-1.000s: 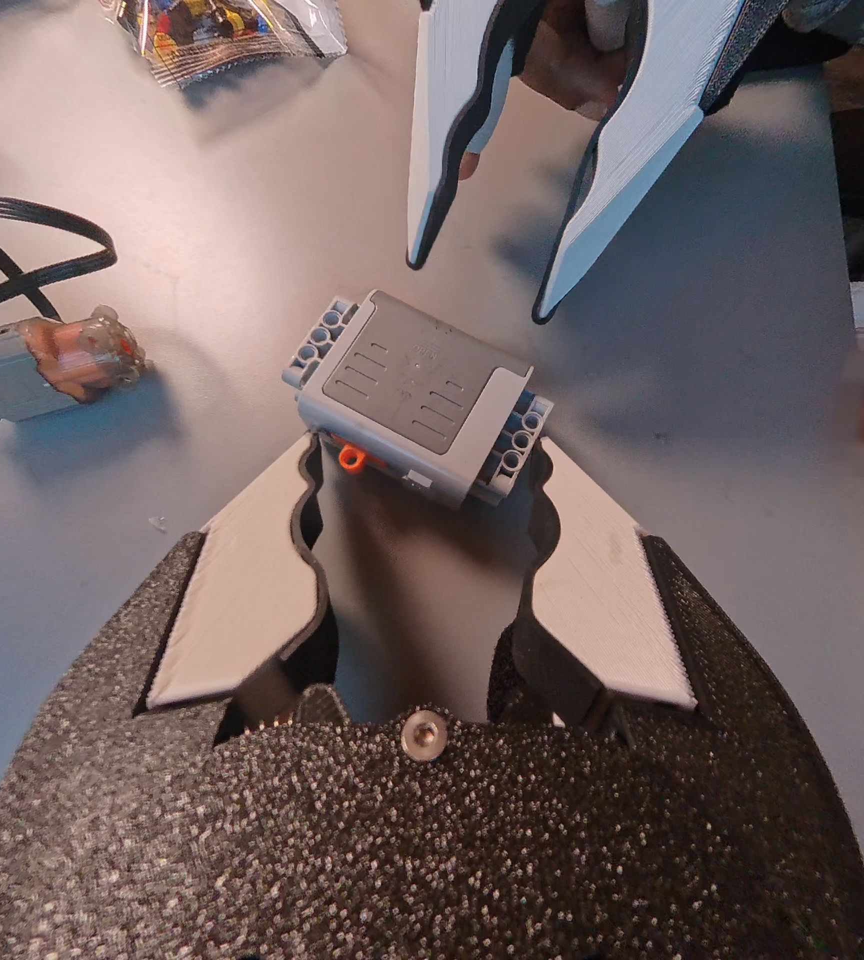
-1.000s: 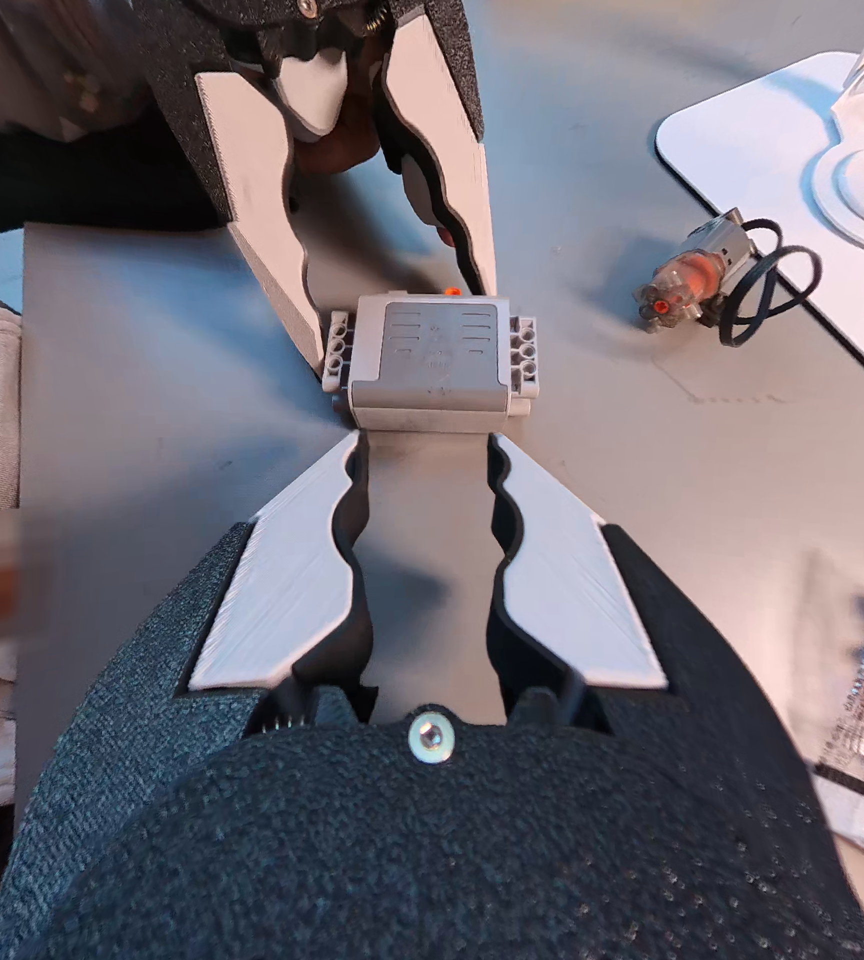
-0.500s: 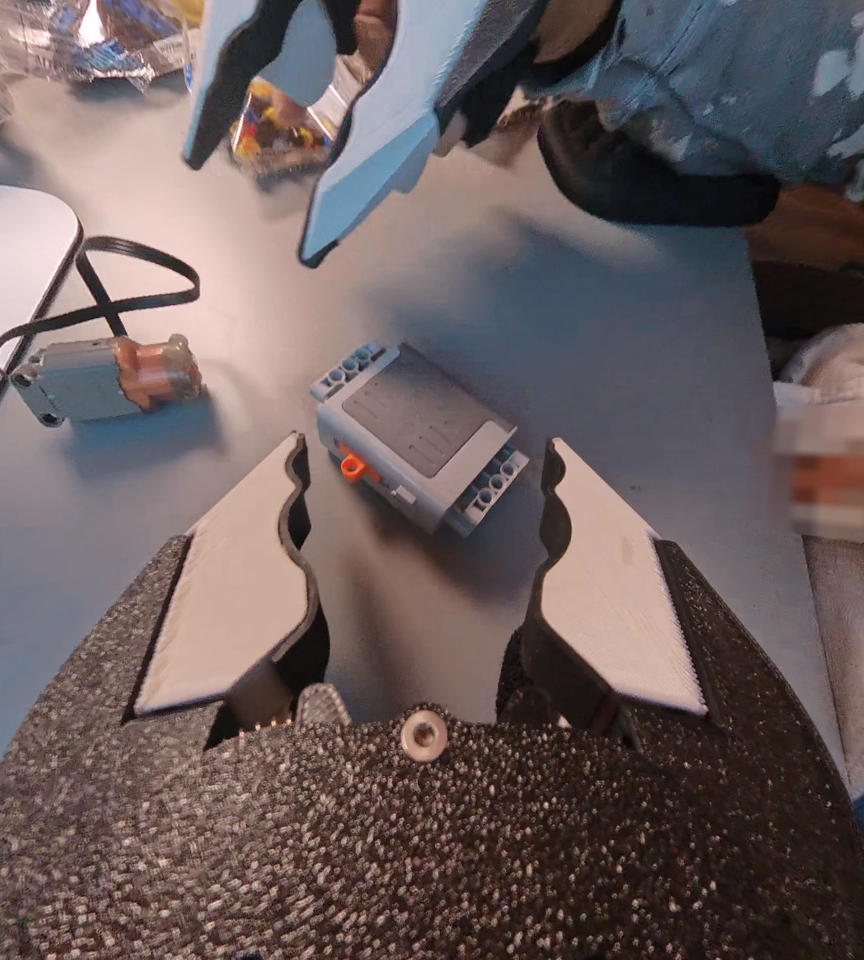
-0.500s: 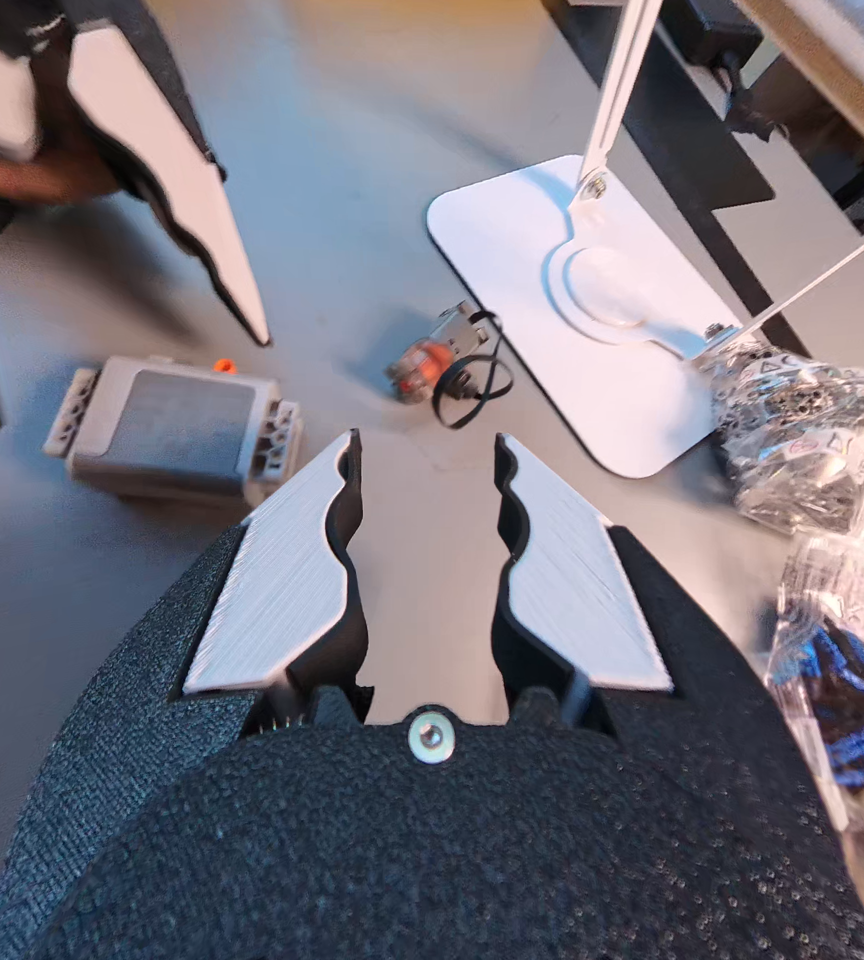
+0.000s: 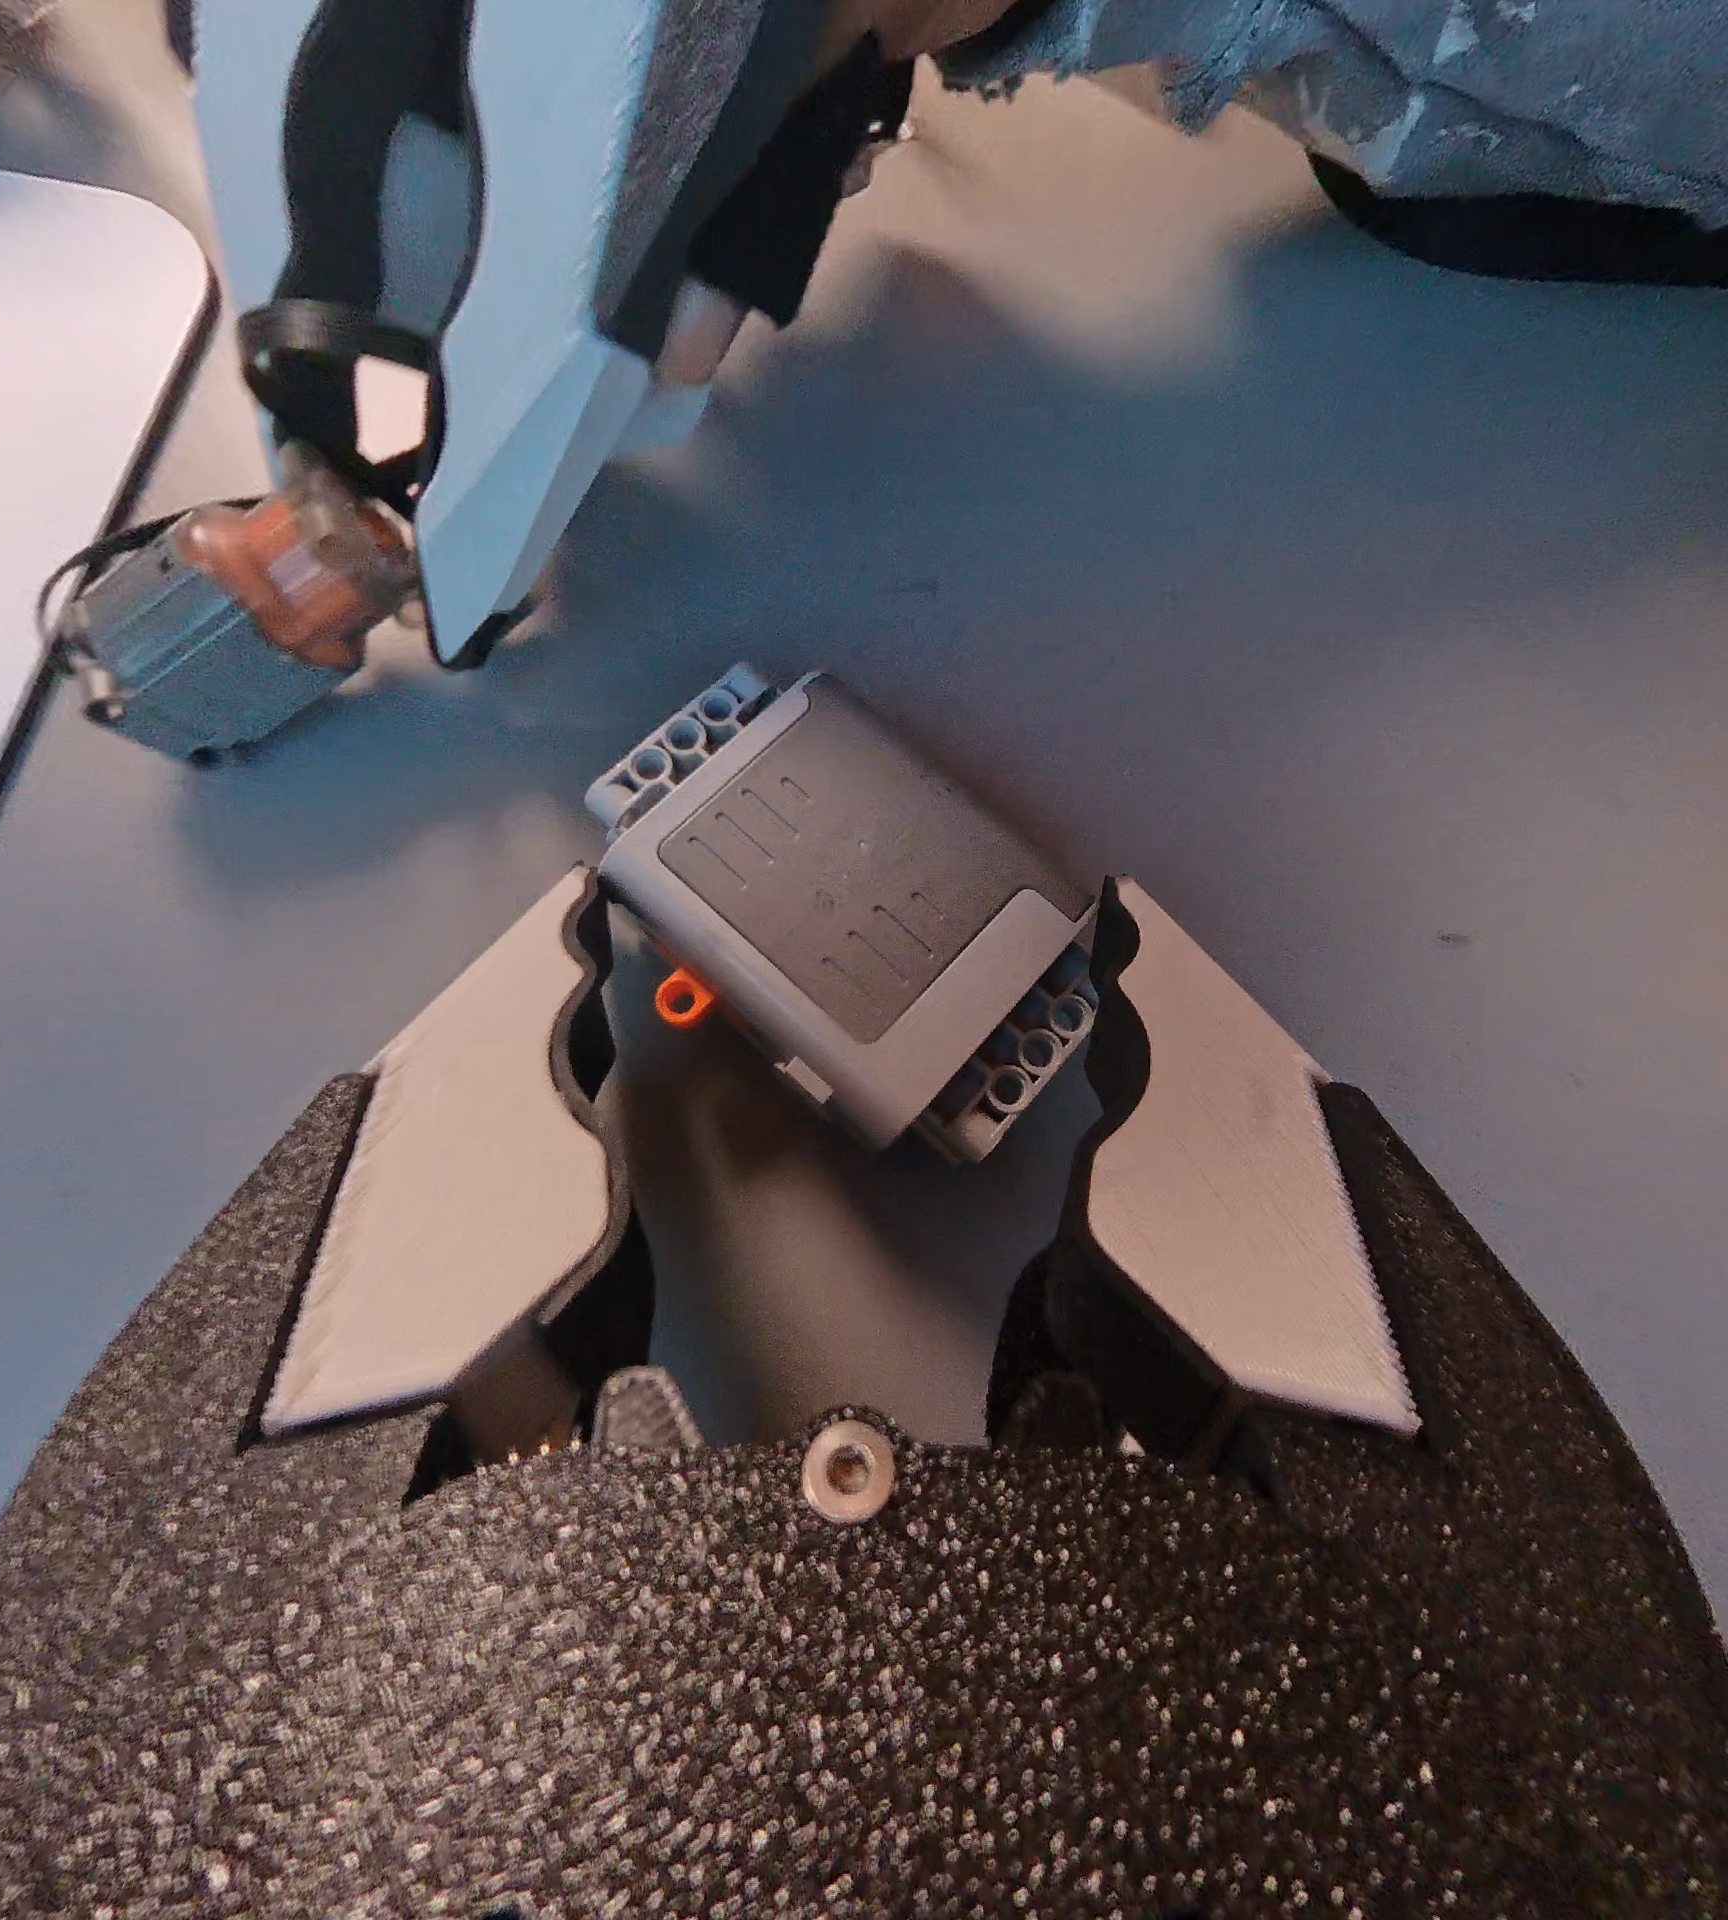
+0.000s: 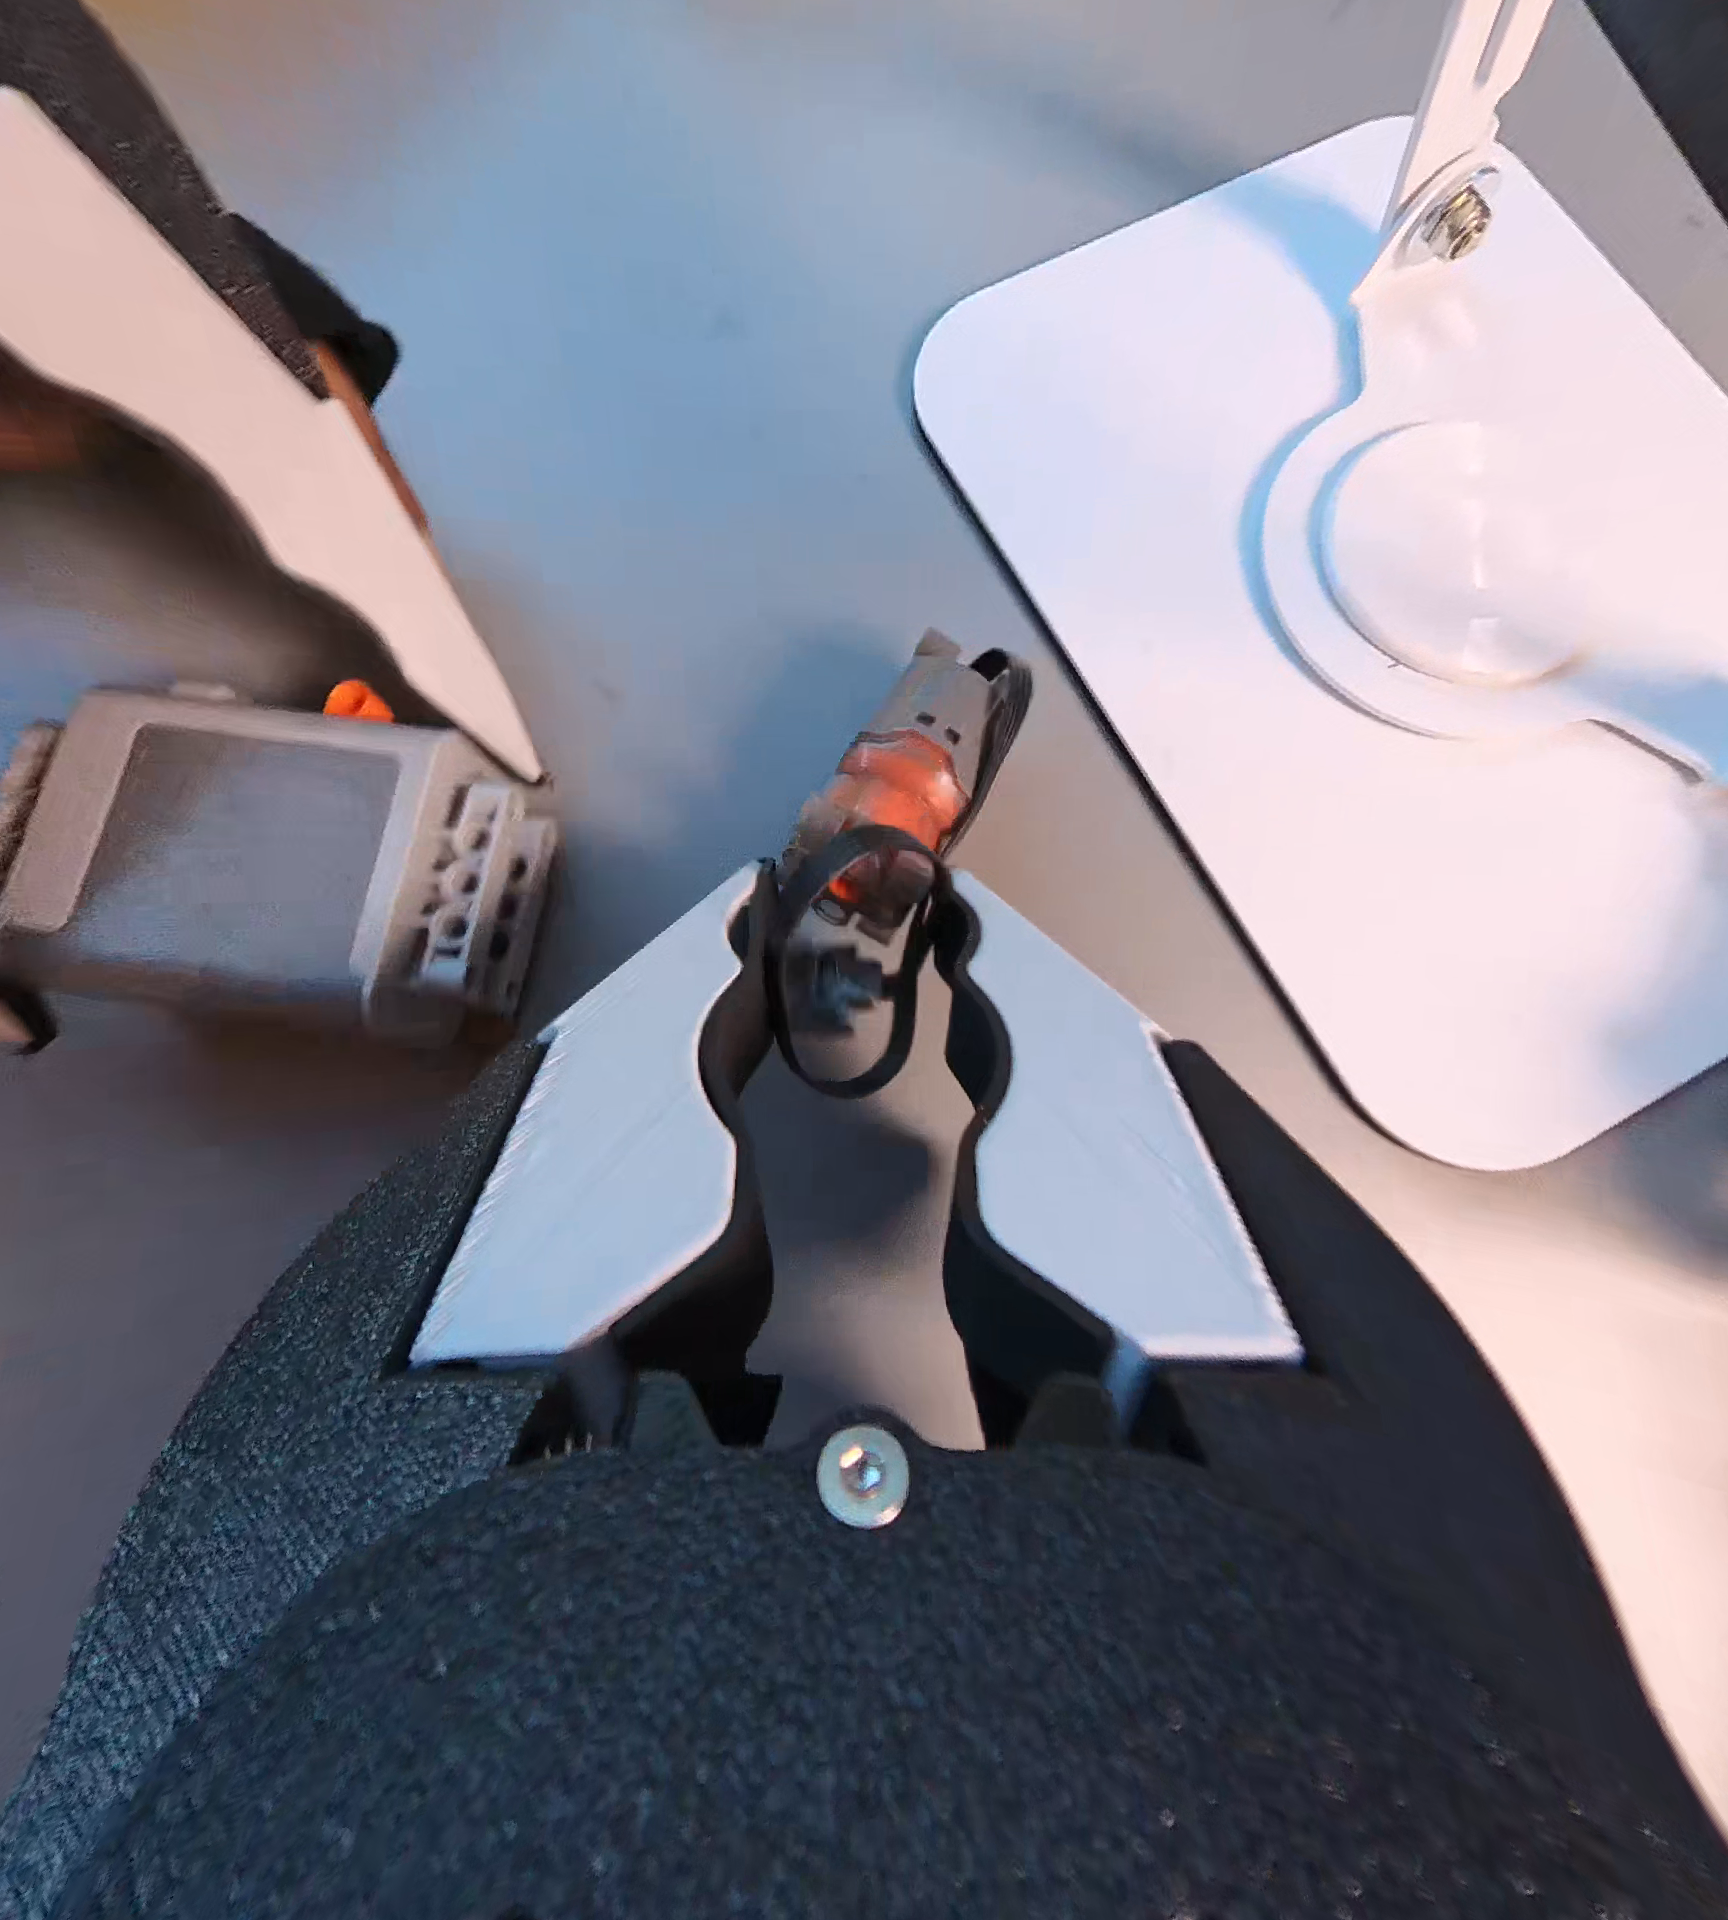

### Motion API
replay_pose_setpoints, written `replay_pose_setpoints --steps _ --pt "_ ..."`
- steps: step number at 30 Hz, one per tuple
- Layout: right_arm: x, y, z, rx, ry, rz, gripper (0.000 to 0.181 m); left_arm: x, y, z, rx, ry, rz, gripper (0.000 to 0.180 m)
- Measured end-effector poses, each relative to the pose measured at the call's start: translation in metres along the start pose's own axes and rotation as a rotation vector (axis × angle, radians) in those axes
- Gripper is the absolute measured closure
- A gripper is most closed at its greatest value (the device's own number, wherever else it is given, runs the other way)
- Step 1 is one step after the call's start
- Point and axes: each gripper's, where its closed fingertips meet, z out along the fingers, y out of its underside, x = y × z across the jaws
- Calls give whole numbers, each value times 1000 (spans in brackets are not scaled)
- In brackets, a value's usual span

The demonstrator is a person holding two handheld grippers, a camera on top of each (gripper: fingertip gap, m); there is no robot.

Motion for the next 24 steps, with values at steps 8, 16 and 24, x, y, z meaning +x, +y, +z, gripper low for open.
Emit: replay_pose_setpoints --steps 8,16,24 --pt "-17 32 -35 24 3 14 155 -5 -5 -9 62 32 -41 92" --pt "-11 -29 -86 218 26 -76 134 -37 -29 -28 232 -118 -103 102" --pt "66 -131 -97 311 333 -264 103 -60 -27 -35 255 -245 -130 106"
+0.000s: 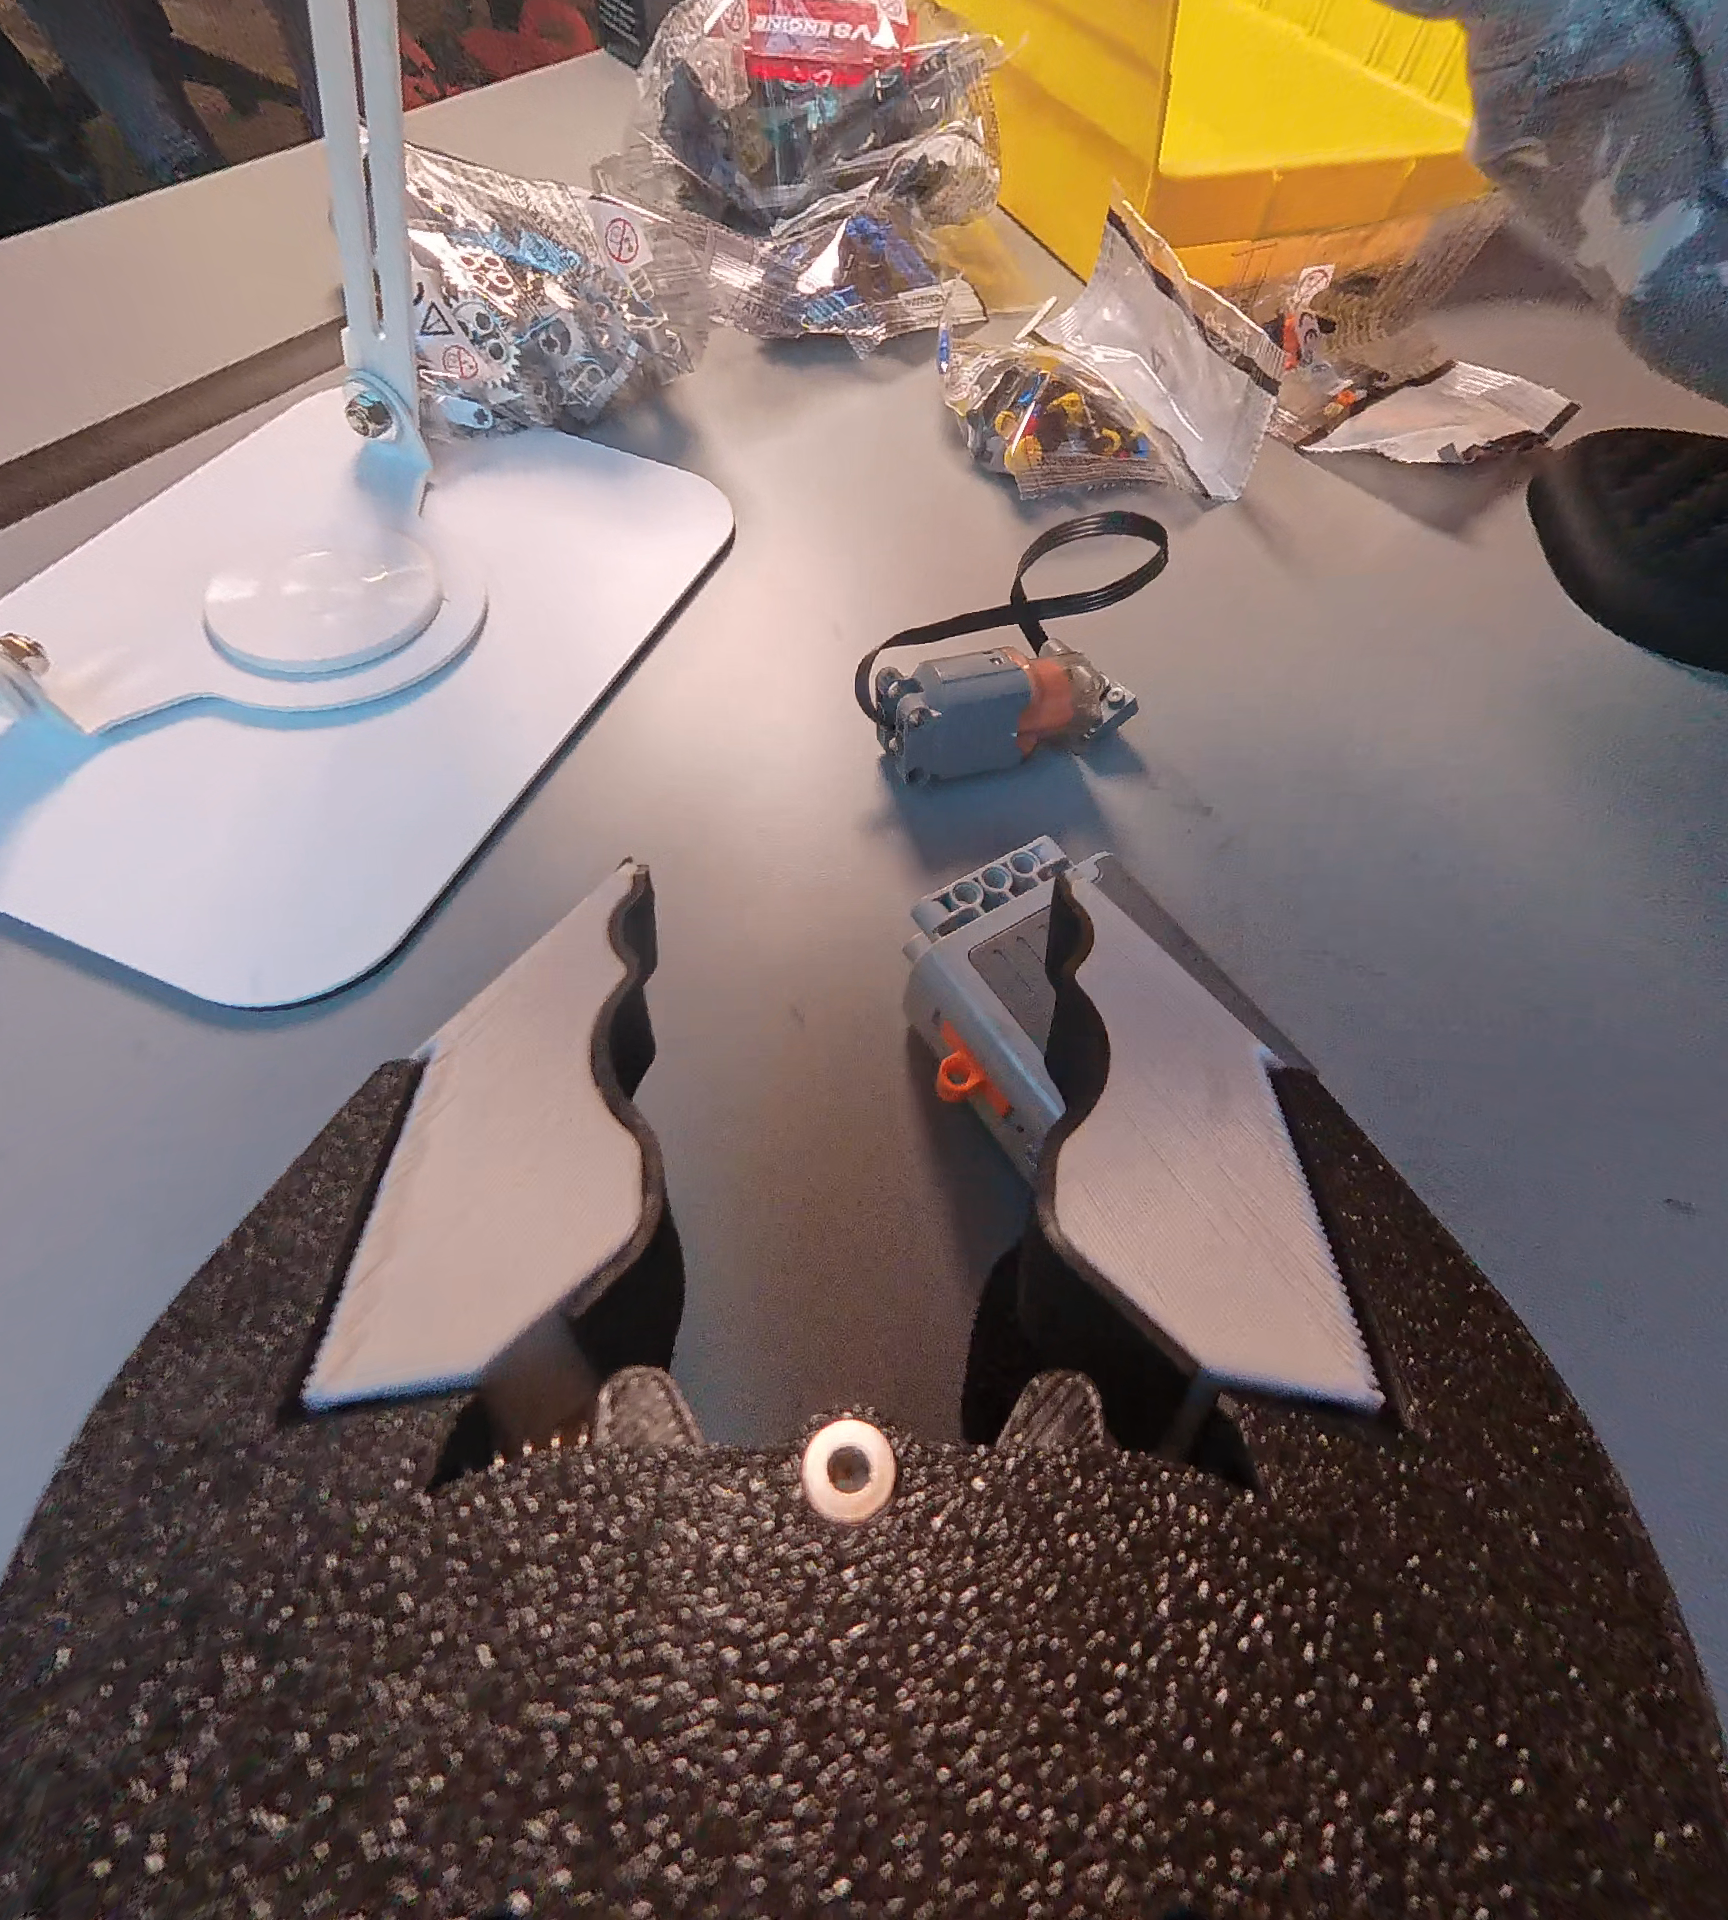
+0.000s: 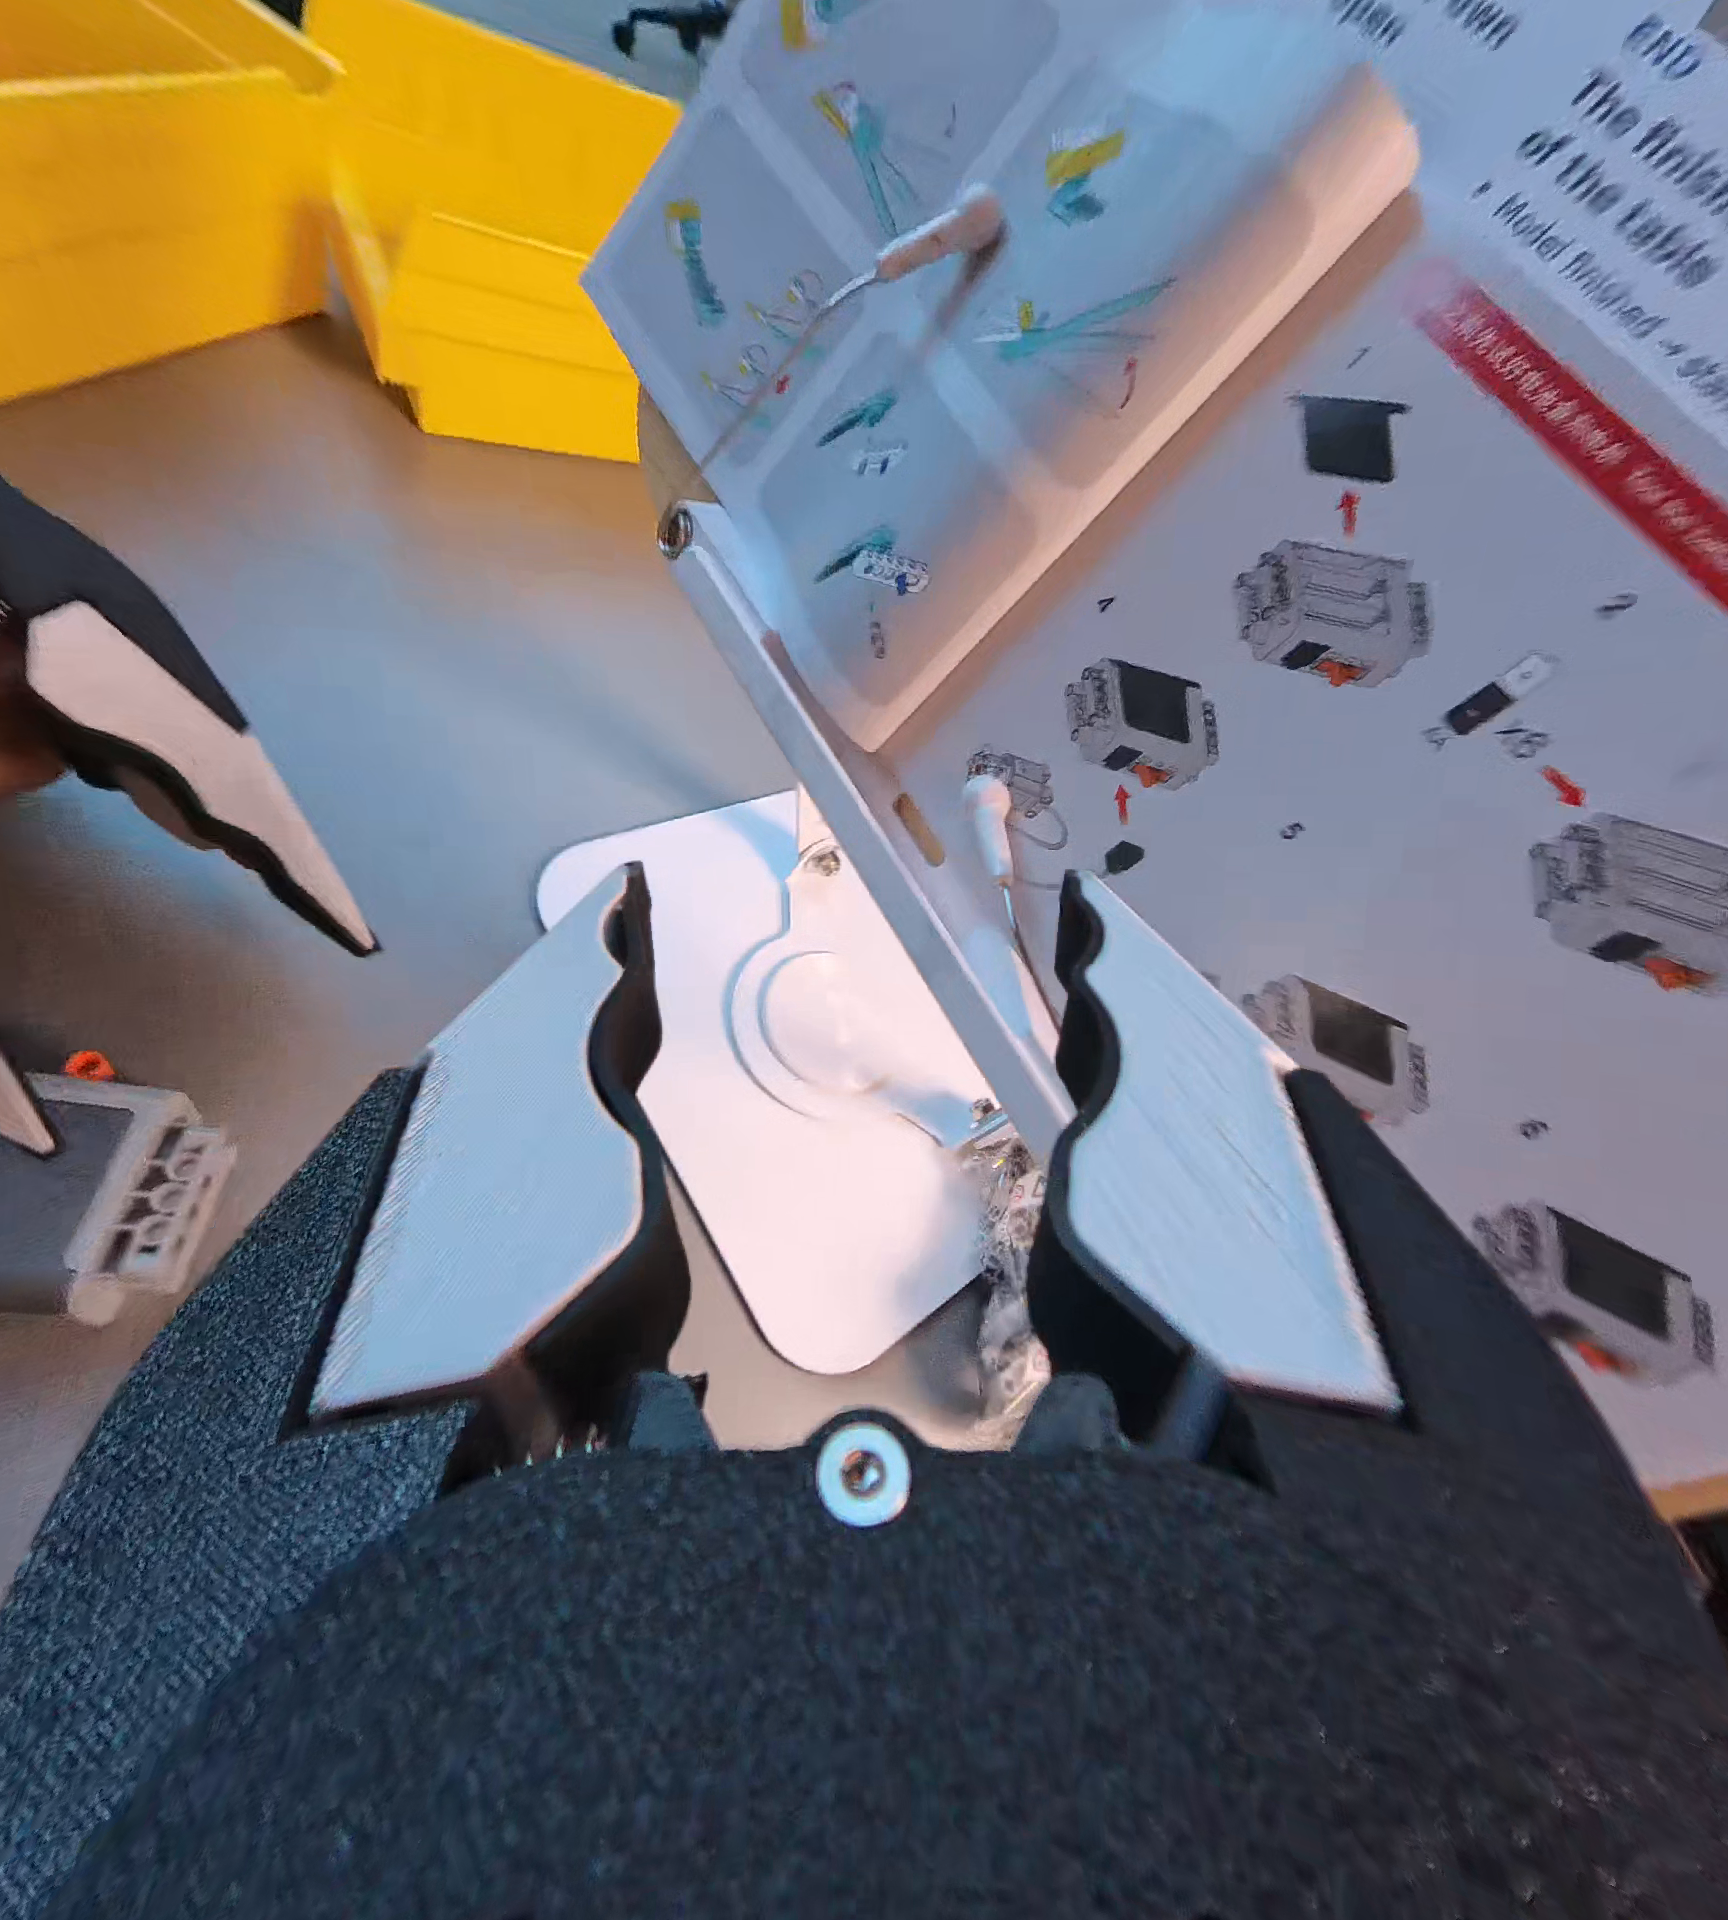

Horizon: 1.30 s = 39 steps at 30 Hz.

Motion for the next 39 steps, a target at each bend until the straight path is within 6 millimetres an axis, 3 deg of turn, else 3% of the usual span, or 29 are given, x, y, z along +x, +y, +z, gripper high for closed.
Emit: replay_pose_setpoints --steps 2,8,11,13,15,17,21,25,27,29,33,39 --pt "-5 8 14 -36 -24 -25 110 -2 1 -2 -3 -8 2 108" --pt "-4 16 15 -94 59 -126 124 -3 -3 -3 17 -2 -19 110" --pt "-1 7 4 -29 103 -97 107 -4 -3 -3 14 -7 -17 110" --pt "-6 1 -13 49 110 -62 108 -5 -3 -5 17 -14 -15 110" --pt "-24 20 -23 10 31 -13 111 -7 -4 -6 21 -29 -12 110" --pt "-51 55 -28 -103 -87 64 105 -8 -6 -7 28 -36 -17 110" --pt "-102 100 -29 -198 -211 178 101 -7 -7 -4 38 -37 -18 111" --pt "-124 138 -19 -322 -232 172 100 -5 -5 -1 36 -37 -2 112" --pt "-127 151 -17 -370 -245 148 125 -5 -4 -1 31 -39 3 112" --pt "-136 149 -18 -350 -307 166 153 -5 -5 -2 41 -36 3 112" --pt "-136 143 -23 -299 -313 109 154 0 -13 -5 86 5 -25 113" --pt "-126 91 -37 -38 -218 -38 155 25 -38 -7 199 159 -98 125"
